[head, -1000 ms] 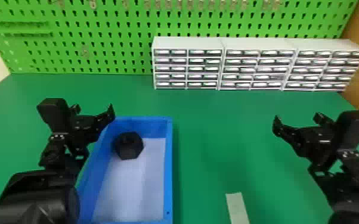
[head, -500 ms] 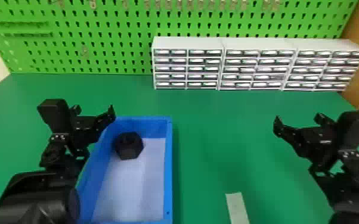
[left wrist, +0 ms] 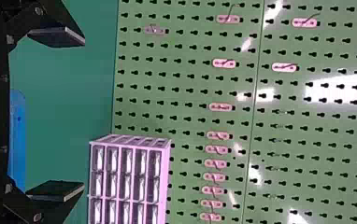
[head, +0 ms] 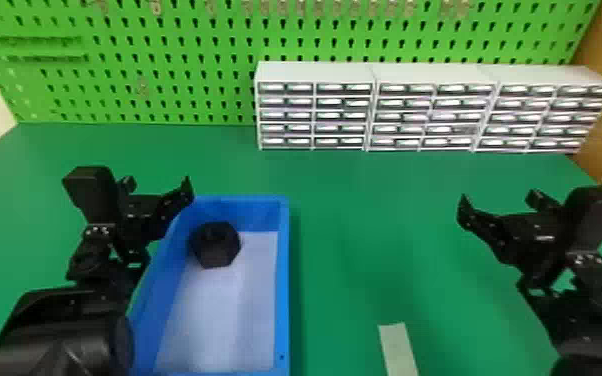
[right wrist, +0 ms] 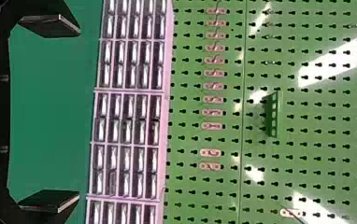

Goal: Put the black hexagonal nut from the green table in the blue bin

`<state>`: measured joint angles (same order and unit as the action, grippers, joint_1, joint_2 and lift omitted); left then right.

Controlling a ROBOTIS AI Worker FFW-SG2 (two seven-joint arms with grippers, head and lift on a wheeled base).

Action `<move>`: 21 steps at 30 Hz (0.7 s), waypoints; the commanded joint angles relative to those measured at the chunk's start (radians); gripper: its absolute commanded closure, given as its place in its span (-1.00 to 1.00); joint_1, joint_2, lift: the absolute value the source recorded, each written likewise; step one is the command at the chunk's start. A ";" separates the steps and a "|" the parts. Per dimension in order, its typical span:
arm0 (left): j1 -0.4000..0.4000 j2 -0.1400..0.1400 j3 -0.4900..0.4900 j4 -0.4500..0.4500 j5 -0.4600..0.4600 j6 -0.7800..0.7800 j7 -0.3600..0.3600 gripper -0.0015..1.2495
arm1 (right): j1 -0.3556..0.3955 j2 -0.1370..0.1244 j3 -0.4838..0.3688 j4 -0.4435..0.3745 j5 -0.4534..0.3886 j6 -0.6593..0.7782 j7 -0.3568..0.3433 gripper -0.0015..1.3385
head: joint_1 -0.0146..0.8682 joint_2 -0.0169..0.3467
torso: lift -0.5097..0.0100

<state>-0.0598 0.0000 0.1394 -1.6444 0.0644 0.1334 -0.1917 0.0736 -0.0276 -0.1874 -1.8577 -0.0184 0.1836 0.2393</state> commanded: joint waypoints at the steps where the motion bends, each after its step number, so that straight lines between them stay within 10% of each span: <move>1: -0.002 -0.003 0.000 0.000 -0.001 0.000 0.000 -0.69 | -0.002 0.000 0.000 0.000 0.000 0.002 0.000 -0.88 | 0.59 -0.63 | 0.59; 21: -0.003 -0.003 0.000 0.000 -0.003 0.000 0.000 -0.69 | -0.002 -0.003 0.002 0.000 0.000 0.004 0.000 -0.88 | 0.59 -0.63 | 0.59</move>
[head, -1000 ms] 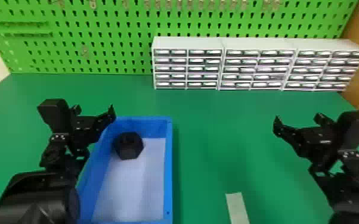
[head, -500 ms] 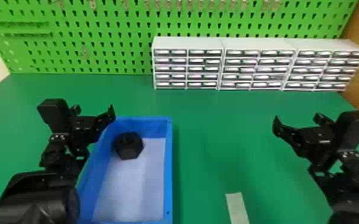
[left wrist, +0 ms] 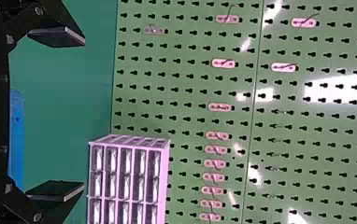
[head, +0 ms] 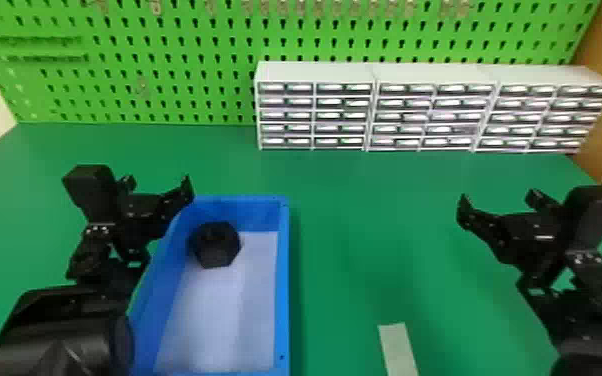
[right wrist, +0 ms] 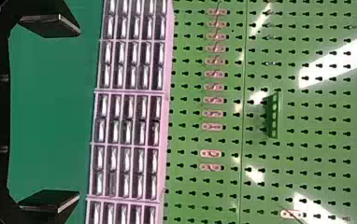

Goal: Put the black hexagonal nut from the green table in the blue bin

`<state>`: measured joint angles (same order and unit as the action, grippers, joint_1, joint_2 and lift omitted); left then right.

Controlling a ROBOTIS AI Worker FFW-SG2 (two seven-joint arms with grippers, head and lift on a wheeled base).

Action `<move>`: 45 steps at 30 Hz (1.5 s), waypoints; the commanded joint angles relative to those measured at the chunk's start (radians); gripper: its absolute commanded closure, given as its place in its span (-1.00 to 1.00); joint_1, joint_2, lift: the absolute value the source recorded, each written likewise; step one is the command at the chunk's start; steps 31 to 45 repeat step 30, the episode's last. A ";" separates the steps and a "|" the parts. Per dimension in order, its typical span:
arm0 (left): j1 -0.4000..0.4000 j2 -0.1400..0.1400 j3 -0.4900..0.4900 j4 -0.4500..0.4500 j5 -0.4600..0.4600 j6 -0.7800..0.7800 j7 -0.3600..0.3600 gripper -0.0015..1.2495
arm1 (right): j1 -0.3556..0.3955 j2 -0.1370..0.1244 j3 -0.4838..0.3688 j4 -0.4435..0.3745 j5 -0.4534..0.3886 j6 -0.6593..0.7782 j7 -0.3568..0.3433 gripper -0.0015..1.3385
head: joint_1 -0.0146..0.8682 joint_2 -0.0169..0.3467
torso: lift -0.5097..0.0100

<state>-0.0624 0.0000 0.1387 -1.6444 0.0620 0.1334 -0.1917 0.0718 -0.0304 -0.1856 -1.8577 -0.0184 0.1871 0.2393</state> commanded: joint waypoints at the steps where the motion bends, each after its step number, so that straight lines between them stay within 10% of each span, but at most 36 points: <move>1: 0.000 -0.003 -0.001 0.000 -0.001 0.000 0.000 -0.69 | 0.000 0.000 0.000 0.000 0.000 0.000 0.000 -0.88 | 0.59 -0.63 | 0.59; 45: 0.001 -0.003 -0.001 0.000 0.001 0.000 0.000 -0.69 | -0.001 -0.002 0.005 0.000 0.000 0.005 0.000 -0.88 | 0.59 -0.63 | 0.59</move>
